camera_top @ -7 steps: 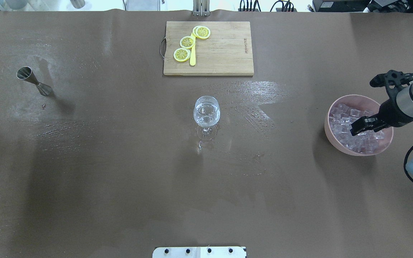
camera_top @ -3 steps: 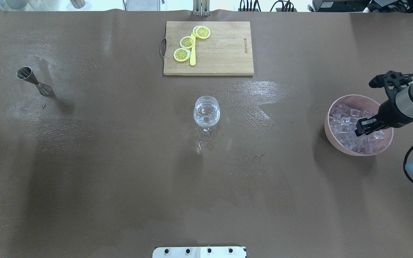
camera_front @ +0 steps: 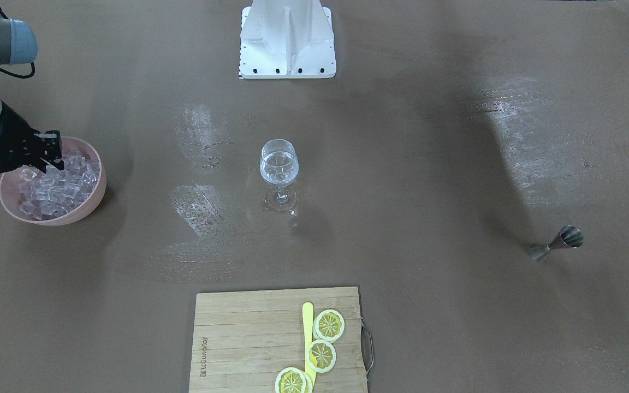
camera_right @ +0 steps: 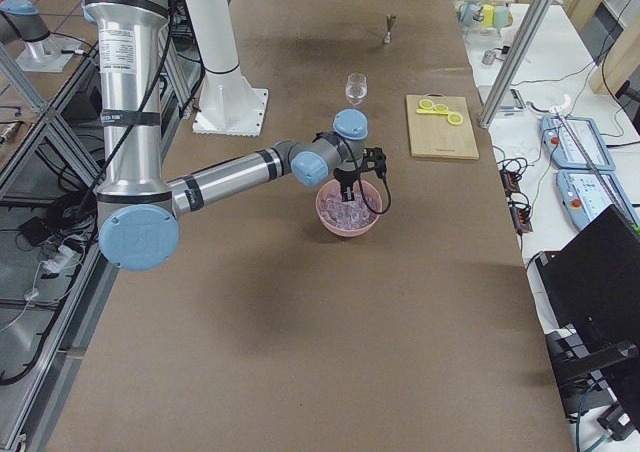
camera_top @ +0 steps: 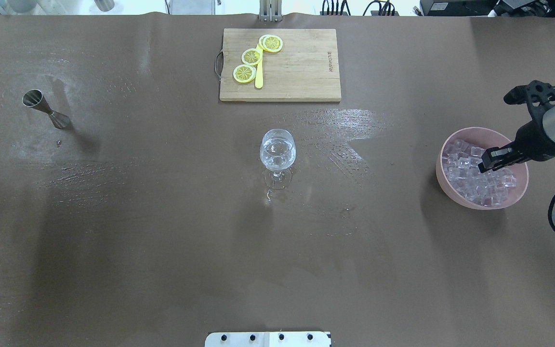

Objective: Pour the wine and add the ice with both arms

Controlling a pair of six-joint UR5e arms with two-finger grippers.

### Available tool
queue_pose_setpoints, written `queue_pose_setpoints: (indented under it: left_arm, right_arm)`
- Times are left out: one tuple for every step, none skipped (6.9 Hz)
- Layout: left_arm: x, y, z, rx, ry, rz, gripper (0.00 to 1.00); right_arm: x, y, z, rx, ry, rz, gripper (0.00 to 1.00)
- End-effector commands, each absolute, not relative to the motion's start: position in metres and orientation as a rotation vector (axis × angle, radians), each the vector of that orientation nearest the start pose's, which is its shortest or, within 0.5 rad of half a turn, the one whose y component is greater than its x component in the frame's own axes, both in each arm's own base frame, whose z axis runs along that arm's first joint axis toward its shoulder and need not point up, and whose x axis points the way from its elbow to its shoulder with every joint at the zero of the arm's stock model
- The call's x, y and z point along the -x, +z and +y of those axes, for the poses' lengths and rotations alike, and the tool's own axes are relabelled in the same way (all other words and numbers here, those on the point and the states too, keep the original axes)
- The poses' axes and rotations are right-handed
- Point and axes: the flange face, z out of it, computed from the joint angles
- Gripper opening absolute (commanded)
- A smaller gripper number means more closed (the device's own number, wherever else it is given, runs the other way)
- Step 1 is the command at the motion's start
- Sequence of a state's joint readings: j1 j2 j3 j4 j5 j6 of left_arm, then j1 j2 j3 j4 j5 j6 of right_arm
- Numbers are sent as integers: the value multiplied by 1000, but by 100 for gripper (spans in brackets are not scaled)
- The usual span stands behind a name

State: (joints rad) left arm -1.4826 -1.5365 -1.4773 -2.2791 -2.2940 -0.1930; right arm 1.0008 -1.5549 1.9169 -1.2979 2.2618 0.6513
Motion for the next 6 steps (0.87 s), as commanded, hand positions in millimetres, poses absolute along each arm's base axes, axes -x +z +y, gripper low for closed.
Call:
queue_pose_setpoints:
  left_arm:
    - [48,645,-503,-475,69,762,98]
    - [49,648,-499,-469,60,761,98]
    - [48,651,-505,-461,59,758,98]
    - [47,655,-507,-452,58,760,98]
    - [48,653,-507,-458,57,760,98]
    - [48,655,-506,-454,55,760,98]
  right_arm:
    - [202,338,-497,-162,-74,-951,0]
    - [232,269,-508,-140,6,-983,0]
    - [284,215,-495,-119,56,-1026,0]
    - [319,167,-480,-104,119,-1071,0]
    - [357,132,-464,-102,146,-1094,0]
    - [400,109,-454,-105,166,-1091,0]
